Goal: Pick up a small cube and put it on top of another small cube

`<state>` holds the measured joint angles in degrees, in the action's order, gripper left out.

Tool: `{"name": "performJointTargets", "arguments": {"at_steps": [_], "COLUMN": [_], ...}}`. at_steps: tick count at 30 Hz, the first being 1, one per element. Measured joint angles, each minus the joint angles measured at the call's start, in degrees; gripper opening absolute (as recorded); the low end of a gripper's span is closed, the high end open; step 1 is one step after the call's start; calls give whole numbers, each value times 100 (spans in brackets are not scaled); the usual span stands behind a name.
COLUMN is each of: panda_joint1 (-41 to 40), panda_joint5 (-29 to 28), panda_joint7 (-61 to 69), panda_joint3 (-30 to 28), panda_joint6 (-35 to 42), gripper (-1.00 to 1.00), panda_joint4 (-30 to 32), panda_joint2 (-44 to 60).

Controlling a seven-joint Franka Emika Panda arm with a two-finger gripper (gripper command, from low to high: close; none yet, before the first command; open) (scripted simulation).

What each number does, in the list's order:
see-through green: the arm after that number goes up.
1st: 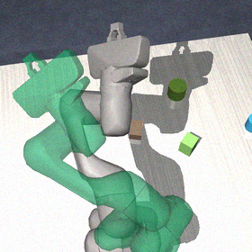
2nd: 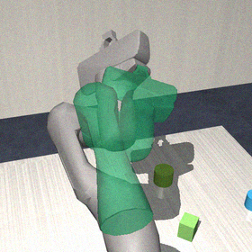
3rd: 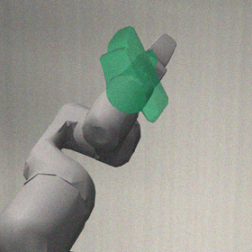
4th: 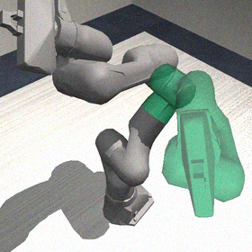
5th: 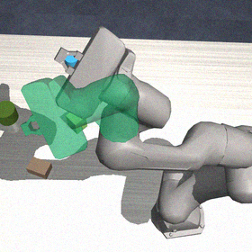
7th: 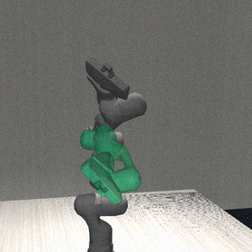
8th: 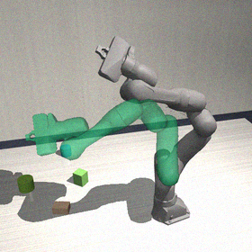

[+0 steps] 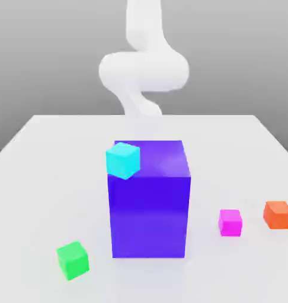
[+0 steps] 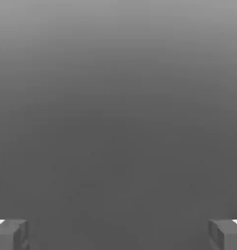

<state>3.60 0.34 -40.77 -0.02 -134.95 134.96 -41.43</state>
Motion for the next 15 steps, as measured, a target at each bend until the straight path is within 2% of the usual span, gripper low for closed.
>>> {"name": "performJointTargets", "arguments": {"at_steps": [7, 15], "panda_joint1": [1156, 2230], "panda_joint5": [103, 215], "panda_joint7": [1660, 3592], "panda_joint3": [27, 376], "panda_joint6": [-1032, -2240], "gripper": [0, 0], "panda_joint4": [1001, 2157], "panda_joint2": [1478, 3224]}}
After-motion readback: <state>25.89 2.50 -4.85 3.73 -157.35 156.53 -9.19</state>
